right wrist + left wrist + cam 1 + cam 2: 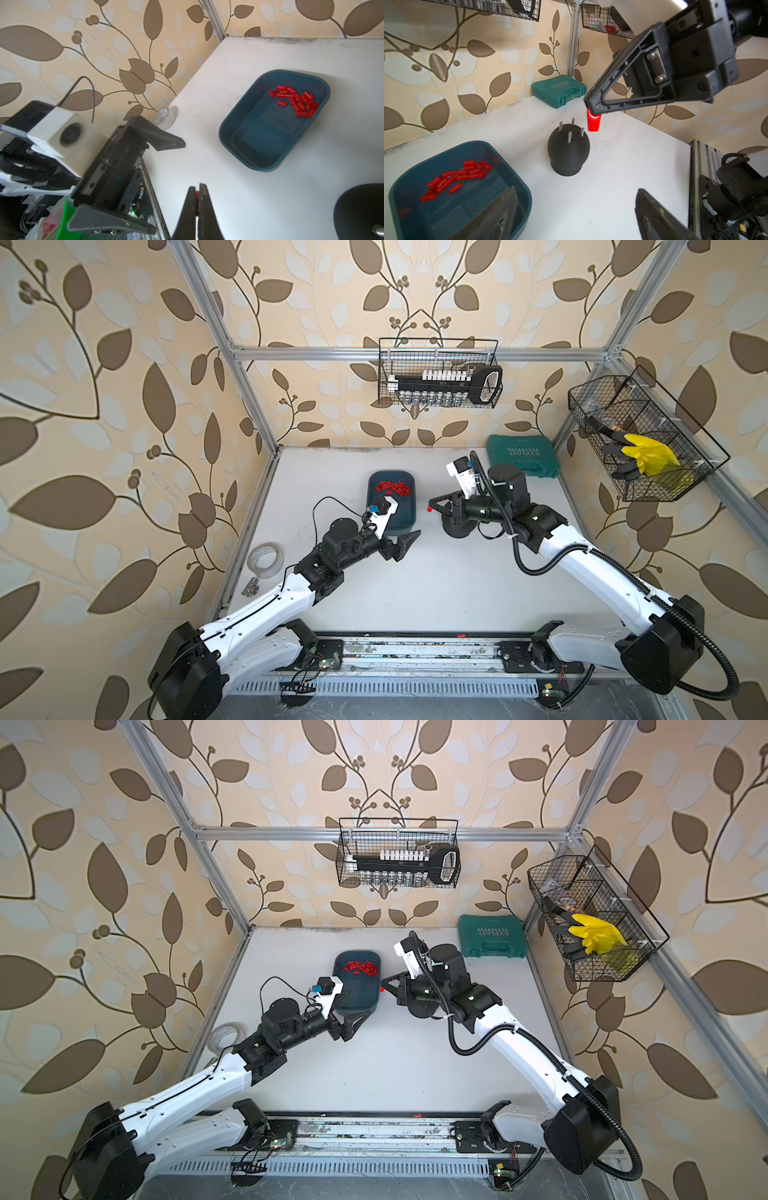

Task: Cover the protruding screws with screw protection sleeves
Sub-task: Adjust the screw protection sleeve.

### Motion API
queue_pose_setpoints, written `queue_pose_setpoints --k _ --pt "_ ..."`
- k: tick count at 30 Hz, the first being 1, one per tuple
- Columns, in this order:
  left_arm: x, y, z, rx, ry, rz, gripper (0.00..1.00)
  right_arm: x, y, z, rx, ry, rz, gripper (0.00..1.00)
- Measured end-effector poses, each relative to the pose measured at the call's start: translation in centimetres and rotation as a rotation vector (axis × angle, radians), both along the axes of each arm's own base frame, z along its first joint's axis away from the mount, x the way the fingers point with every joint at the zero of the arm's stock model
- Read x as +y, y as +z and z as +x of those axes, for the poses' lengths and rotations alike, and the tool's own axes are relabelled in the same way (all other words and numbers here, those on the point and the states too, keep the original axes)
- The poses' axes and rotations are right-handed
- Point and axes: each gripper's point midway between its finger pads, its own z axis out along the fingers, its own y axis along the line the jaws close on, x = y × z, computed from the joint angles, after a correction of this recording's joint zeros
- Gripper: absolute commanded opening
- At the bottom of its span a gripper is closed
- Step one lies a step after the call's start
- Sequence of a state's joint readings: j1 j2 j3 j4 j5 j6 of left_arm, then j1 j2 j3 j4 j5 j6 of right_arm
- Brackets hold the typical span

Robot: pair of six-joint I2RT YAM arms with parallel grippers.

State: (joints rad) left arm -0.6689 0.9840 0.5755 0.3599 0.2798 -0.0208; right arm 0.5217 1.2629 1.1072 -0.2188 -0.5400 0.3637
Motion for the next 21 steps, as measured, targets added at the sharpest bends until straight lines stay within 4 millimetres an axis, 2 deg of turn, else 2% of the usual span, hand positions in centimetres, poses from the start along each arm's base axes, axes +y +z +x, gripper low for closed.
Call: queue_pose_setpoints --k 6,12,17,21 --pt "-1.2 -0.4 -1.1 -0.021 -0.064 0.027 0.92 1.8 1.6 -2.5 -0.049 0.129 0.047 0.0" --pt "-1.4 -0.2 -1.2 -0.059 -0.064 0.041 0.9 2.9 2.0 -4.2 -0.068 0.21 0.06 0.0" --pt "-1.2 -0.1 -0.9 -0.082 -0.042 0.056 0.81 4.0 2.0 -5.6 -0.093 0.265 0.053 0.0" --pt "-1.2 0.5 -0.8 -0.103 -0.038 0.05 0.69 4.7 1.8 -6.6 -0.11 0.301 0.042 0.0"
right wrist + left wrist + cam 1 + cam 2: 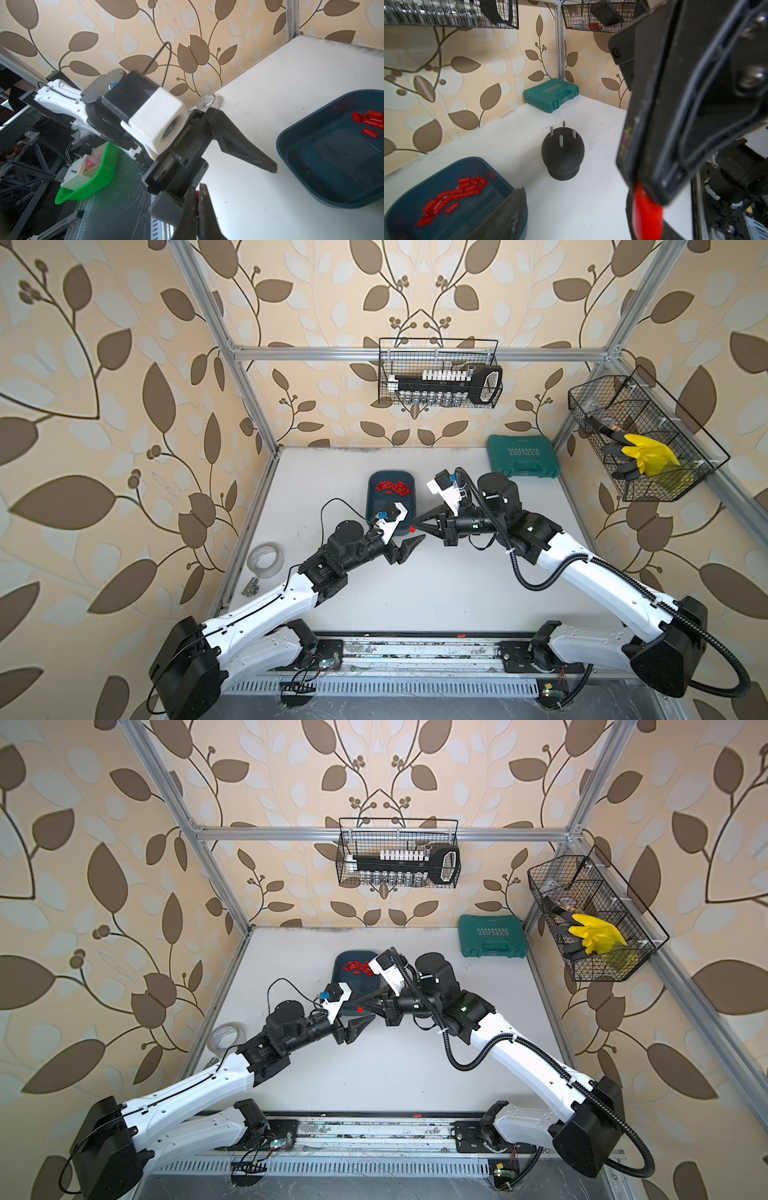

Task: Cover the protruding screws with screw protection sleeves
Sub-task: Adjust the screw protection sleeve.

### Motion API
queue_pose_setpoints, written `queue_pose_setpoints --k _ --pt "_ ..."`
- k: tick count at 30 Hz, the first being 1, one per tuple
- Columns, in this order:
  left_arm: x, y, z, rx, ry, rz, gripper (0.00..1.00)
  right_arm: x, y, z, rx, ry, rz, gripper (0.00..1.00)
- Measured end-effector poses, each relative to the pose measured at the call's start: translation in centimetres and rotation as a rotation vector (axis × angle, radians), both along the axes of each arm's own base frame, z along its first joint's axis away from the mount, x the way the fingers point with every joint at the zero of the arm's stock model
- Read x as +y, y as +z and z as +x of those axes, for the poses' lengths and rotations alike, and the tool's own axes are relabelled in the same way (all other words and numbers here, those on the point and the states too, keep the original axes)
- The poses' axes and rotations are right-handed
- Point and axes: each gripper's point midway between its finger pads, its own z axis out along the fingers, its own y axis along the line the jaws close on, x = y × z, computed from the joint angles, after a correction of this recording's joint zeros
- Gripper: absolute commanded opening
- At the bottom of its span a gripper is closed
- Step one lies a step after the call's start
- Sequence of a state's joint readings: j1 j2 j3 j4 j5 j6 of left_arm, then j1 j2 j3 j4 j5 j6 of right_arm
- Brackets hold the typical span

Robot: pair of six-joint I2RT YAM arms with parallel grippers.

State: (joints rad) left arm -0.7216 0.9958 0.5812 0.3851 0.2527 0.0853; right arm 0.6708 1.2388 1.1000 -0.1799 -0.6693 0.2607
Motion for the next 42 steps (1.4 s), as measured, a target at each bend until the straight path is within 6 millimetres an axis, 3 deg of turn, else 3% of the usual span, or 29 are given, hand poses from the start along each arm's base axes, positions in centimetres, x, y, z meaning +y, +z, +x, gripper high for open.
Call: queue_pose_setpoints --k 7,9,15,18,22,29,42 --pt "0.0 0.9 -0.3 -0.024 -0.01 -0.018 0.56 0.1 -0.4 0.2 -0.023 -0.023 -0.023 0.0" --pt "0.1 1.4 -0.5 -0.034 -0.013 -0.026 0.45 0.1 -0.5 0.4 -0.027 -0.038 -0.029 0.0" --pt "0.1 2.1 -0.9 -0.046 -0.029 -0.047 0.41 -0.1 -0.9 1.1 -0.037 -0.087 -0.049 0.0" --pt "0.1 2.2 -0.9 -0.052 -0.031 -0.05 0.3 -0.2 -1.0 1.4 -0.037 -0.109 -0.057 0.0" --pt "0.1 2.3 -0.9 -0.051 -0.035 -0.054 0.22 -0.3 -1.2 1.8 -0.037 -0.14 -0.066 0.0" --pt "0.0 2.2 -0.9 -0.05 -0.037 -0.05 0.21 -0.2 -1.3 1.9 -0.036 -0.167 -0.073 0.0" --pt "-0.1 1.8 -0.7 -0.047 -0.033 -0.039 0.08 -0.2 -1.4 2.2 -0.029 -0.199 -0.08 0.0"
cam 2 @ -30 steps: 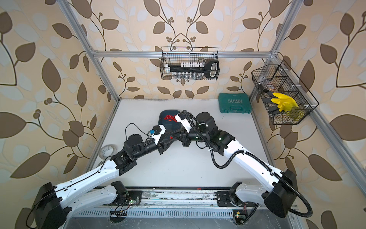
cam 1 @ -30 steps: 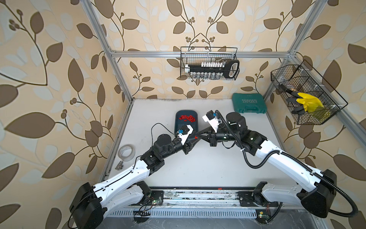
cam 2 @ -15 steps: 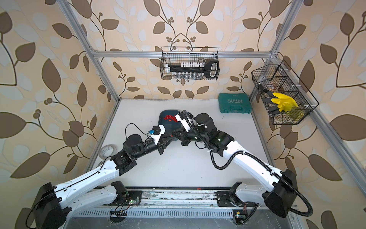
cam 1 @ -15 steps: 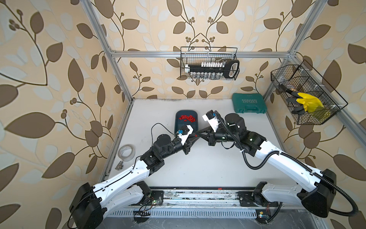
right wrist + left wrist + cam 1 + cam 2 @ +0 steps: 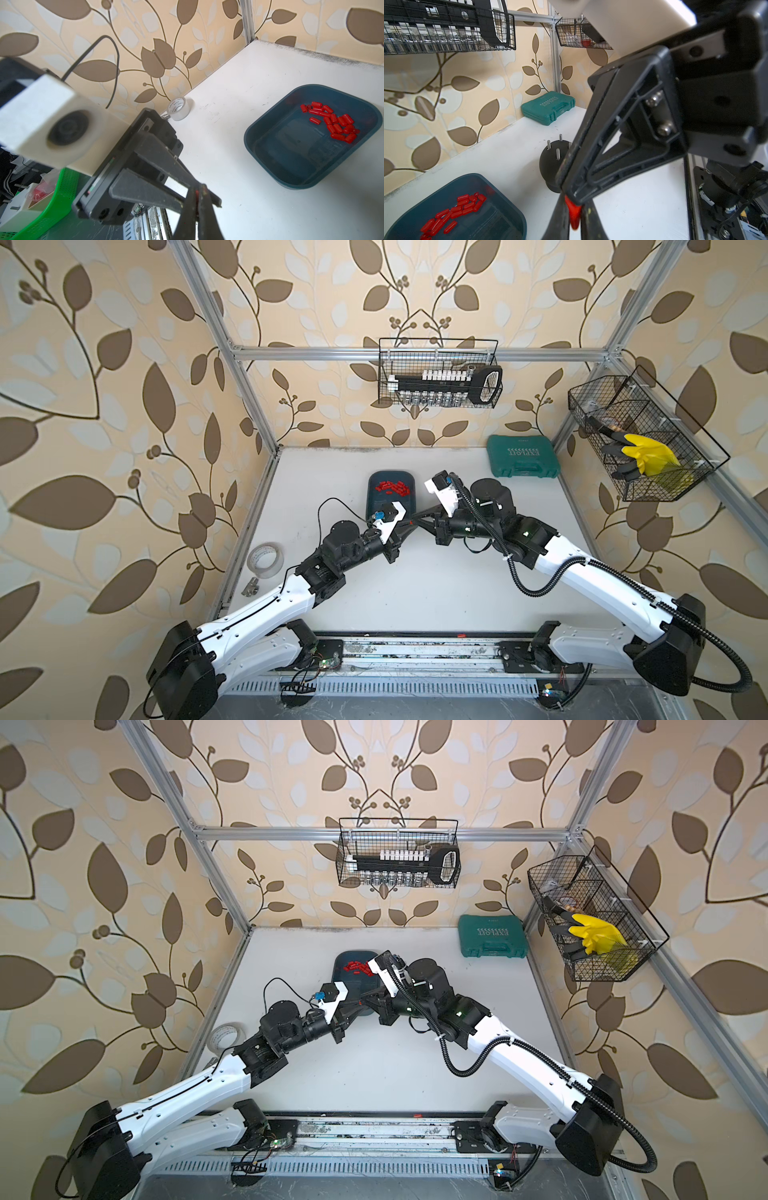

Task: Cover the protruding screws with screw protection sleeves
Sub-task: Adjust the screw protection sleeve.

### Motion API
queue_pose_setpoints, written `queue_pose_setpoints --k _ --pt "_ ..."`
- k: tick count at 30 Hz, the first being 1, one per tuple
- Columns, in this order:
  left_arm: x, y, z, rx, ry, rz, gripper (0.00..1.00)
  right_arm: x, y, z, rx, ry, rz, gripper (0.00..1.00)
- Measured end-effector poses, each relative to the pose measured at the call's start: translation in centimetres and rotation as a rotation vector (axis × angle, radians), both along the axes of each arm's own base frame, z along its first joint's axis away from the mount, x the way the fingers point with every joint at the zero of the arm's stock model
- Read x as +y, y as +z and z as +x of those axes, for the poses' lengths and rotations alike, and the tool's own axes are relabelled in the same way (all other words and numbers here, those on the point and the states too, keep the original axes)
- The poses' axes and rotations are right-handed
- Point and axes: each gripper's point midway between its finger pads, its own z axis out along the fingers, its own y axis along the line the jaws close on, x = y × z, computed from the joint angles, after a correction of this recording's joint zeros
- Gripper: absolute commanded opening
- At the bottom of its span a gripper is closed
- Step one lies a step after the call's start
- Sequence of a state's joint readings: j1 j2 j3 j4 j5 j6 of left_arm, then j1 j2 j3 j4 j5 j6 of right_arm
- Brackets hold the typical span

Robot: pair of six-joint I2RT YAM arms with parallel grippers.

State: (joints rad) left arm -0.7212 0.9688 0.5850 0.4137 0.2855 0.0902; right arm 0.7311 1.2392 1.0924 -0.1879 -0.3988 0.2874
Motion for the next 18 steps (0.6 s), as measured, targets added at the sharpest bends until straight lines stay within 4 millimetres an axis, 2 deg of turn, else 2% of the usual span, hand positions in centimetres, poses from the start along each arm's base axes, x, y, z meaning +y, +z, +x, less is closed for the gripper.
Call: queue_pose_setpoints --k 3,9,11,18 --pt "0.01 -0.04 0.02 0.001 0.001 0.001 0.04 -0.01 0.0 0.01 0.0 -0.001 0.0 0.0" --pt "0.03 -0.21 0.02 0.006 0.002 0.006 0.03 -0.03 -0.02 0.05 -0.001 -0.003 -0.001 0.0" --pt "0.03 -0.26 0.02 0.008 0.002 0.007 0.04 -0.03 -0.03 0.05 0.0 -0.004 -0.002 0.07" --pt "0.02 -0.36 0.02 0.01 0.001 0.01 0.05 -0.05 -0.06 0.06 0.003 -0.006 -0.002 0.12"
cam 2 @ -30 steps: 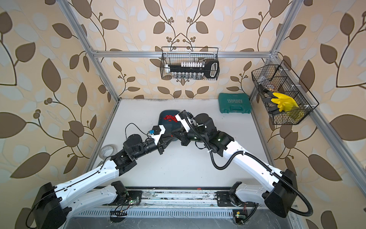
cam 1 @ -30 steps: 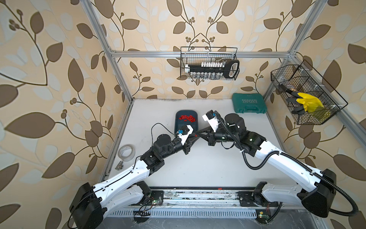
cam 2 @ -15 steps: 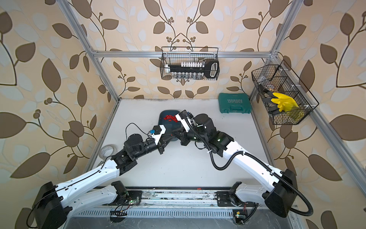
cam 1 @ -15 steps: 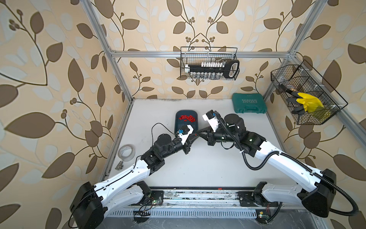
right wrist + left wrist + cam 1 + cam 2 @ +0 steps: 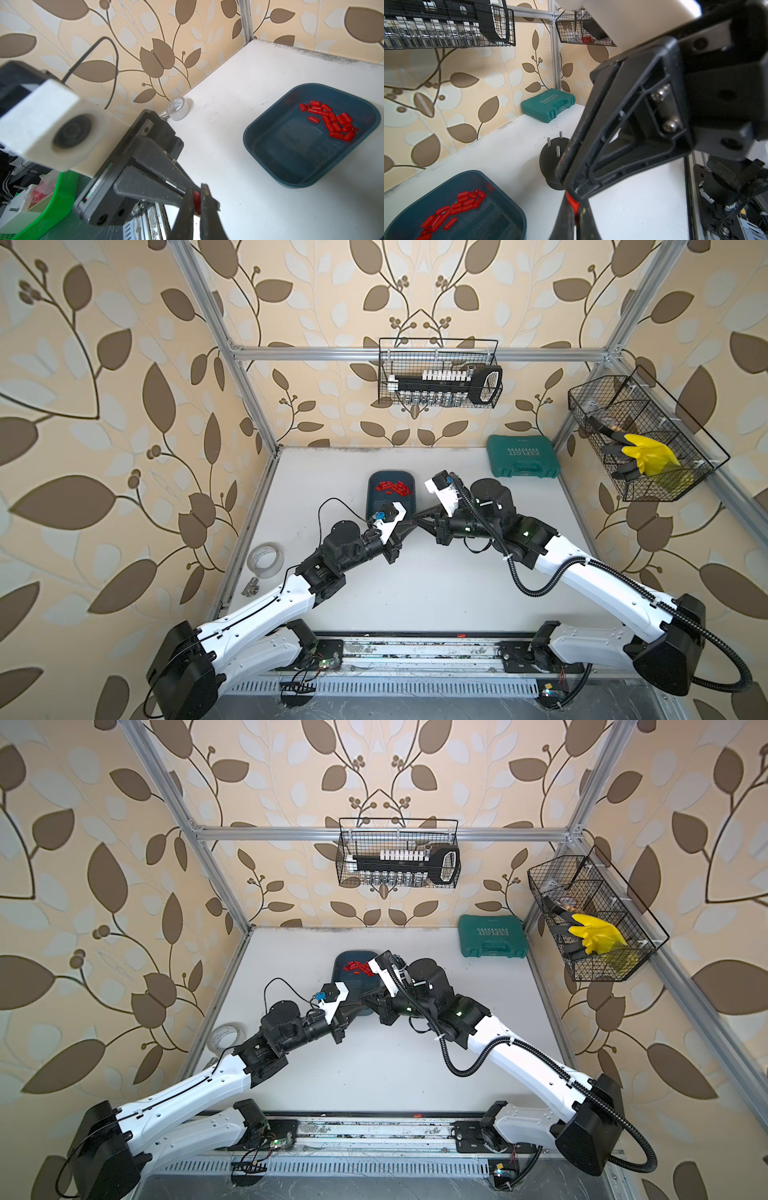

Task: Cover the protruding screws with screw protection sleeves
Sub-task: Adjust the screw protection sleeve.

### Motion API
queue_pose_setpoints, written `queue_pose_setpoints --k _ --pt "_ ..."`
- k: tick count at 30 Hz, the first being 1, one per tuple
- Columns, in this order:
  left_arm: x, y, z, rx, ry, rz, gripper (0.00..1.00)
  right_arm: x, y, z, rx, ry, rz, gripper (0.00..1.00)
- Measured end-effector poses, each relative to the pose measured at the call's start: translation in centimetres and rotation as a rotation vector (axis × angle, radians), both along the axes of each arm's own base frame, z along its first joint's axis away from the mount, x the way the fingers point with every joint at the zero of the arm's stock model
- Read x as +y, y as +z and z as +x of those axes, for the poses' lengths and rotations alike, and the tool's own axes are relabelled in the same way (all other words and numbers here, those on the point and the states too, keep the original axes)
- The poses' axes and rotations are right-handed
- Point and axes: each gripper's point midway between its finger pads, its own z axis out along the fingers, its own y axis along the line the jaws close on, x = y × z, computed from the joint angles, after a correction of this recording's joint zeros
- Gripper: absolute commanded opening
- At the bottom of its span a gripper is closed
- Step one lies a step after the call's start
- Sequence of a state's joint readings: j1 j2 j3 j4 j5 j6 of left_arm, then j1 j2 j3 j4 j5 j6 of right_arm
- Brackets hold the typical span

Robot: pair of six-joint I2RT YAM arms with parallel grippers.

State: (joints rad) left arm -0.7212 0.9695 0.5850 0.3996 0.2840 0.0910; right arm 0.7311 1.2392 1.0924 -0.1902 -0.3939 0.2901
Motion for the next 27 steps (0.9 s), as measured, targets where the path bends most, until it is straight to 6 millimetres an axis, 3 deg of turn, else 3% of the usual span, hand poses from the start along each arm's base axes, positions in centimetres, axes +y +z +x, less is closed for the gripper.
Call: queue_pose_setpoints --k 10,15,27 --pt "-0.01 -0.03 0.0 -0.002 -0.001 0.004 0.06 0.02 -0.01 -0.02 0.001 0.0 0.0 0.09" --pt "-0.01 -0.08 0.0 -0.001 -0.001 0.006 0.06 0.01 -0.04 -0.01 0.003 -0.002 0.0 0.02" --pt "-0.02 -0.14 -0.01 -0.001 -0.002 0.008 0.09 0.01 -0.04 -0.01 0.001 -0.001 -0.001 0.03"
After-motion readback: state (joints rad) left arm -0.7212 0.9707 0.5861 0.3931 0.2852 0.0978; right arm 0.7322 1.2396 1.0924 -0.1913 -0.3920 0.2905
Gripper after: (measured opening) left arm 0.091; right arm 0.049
